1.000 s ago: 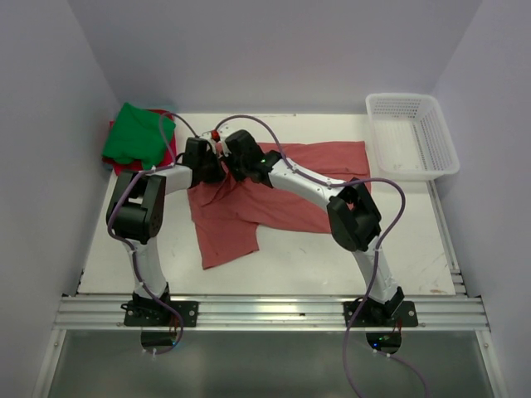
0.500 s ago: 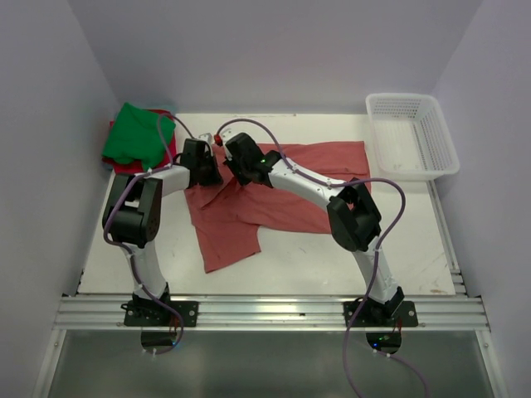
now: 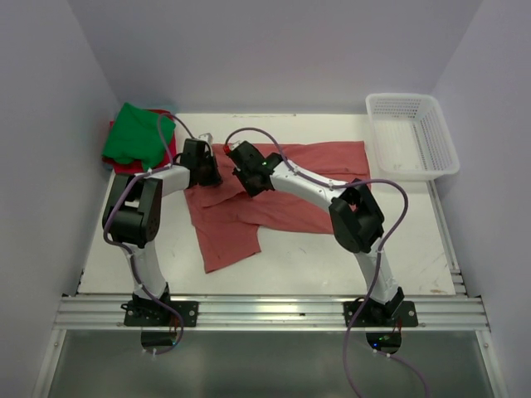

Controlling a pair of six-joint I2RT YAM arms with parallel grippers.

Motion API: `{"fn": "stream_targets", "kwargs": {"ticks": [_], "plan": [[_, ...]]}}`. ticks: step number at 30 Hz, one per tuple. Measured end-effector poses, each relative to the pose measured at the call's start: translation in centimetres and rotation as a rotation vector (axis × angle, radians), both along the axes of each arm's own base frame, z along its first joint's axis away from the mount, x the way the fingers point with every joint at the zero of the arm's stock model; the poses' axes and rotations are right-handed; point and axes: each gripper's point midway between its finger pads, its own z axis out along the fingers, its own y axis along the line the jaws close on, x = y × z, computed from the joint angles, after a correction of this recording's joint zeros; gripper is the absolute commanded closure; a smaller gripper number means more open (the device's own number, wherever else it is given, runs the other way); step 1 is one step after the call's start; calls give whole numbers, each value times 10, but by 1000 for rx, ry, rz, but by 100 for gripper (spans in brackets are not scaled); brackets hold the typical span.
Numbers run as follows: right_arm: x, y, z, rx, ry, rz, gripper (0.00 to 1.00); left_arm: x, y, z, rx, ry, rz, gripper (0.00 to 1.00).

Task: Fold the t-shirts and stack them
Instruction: Fold the flattened tshirt in 1/3 of the way, then grap the side of the flattened tshirt closest away from the robot with both arms

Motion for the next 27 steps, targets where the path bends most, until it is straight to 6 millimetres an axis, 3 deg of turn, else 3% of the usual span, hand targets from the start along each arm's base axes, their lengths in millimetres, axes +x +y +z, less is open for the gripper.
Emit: {"fn": "stream_targets", "kwargs": {"ticks": [1, 3, 4, 10, 13, 18, 22, 25, 26, 27], "plan": [[-4, -3, -1, -5, 10, -3, 63, 0, 0, 0, 2, 0, 1, 100], [-11, -6, -5, -11, 27, -8, 56, 0, 1, 0, 7, -2, -1, 100], [-13, -6, -5, -12, 30, -6, 46, 0, 1, 0, 9, -3, -1, 100], [-27, -14, -12, -14, 46, -32, 43, 1, 4, 0, 22, -7, 2, 100], [-28, -22, -5, -16, 21, -61, 42, -1, 5, 1, 27, -9, 5, 100], [-24, -41, 29, 3, -80, -132, 37, -27, 10, 11, 28, 10, 11, 100], [-29, -68, 59, 22, -168, -207, 20, -47, 19, 36, 29, -20, 43, 100], [-41, -95, 75, 39, -205, -266, 16, -64, 21, 65, 6, -78, 51, 84], [-46, -104, 78, 50, -209, -284, 16, -72, 20, 75, -14, -97, 49, 69], [-51, -115, 79, 58, -210, -305, 16, -80, 19, 84, -32, -113, 46, 61]]}}
